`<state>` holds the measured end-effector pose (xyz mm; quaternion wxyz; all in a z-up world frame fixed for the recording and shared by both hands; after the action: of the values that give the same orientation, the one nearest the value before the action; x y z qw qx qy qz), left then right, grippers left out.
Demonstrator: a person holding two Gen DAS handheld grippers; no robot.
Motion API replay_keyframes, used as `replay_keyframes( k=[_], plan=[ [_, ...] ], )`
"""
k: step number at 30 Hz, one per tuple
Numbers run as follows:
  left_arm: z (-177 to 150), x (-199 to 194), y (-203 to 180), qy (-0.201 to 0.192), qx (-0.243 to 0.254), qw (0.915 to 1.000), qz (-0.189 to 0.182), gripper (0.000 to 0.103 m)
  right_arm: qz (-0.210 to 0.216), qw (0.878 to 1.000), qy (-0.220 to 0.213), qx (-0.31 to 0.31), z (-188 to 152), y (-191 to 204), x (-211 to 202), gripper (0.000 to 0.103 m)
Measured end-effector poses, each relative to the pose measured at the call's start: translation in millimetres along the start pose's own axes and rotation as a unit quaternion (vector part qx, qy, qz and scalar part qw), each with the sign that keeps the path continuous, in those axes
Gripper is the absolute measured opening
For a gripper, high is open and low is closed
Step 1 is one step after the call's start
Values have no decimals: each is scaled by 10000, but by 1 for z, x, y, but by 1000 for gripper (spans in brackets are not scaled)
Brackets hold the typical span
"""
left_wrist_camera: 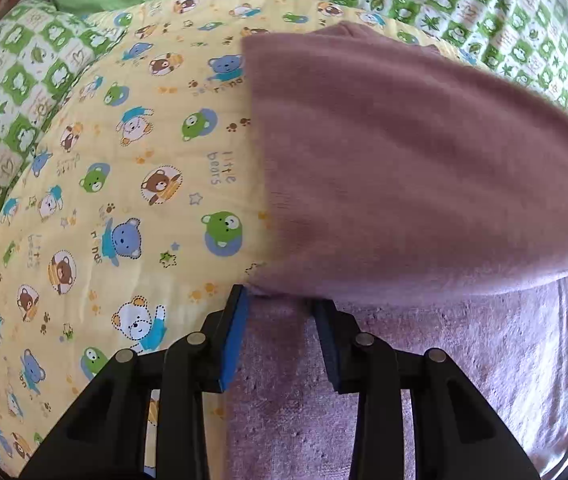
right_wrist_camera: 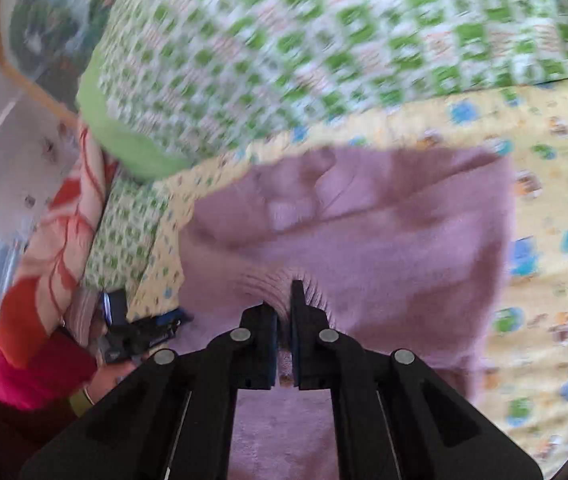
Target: Fold small clothes
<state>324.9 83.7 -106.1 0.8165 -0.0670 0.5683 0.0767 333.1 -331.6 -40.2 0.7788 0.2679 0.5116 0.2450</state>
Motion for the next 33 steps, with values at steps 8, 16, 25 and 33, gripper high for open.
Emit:
replay_keyframes(
  k=[8, 16, 25, 33],
  plan=[
    [-3, 4, 24, 63, -221, 9997, -26, 50, -1774, 9786, 590, 856, -13, -90, 60, 26],
    [-4, 9, 59, 96, -851, 9956, -384, 51, -1890, 9818, 22, 167, -35, -62, 29, 56],
    [-13, -51, 39, 8, -156, 9973, -711, 49, -1928, 9807, 135, -303, -52, -60, 52, 56],
    [68, -35, 30, -129, -563, 9941, -923, 50, -1934, 9809, -193, -65, -53, -60, 43, 56]
  ],
)
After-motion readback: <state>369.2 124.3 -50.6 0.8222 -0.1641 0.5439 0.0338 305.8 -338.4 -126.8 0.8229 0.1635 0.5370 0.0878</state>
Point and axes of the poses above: each gripper's, at about its wrist camera, not at the fingertips, and x roughly the way its jaws point, y to its left, z to its top, the point moved 3 cm from there along x, roughly the way its jaws point, and after that the axes turned 5 degrees about y, right-handed, at the moved point
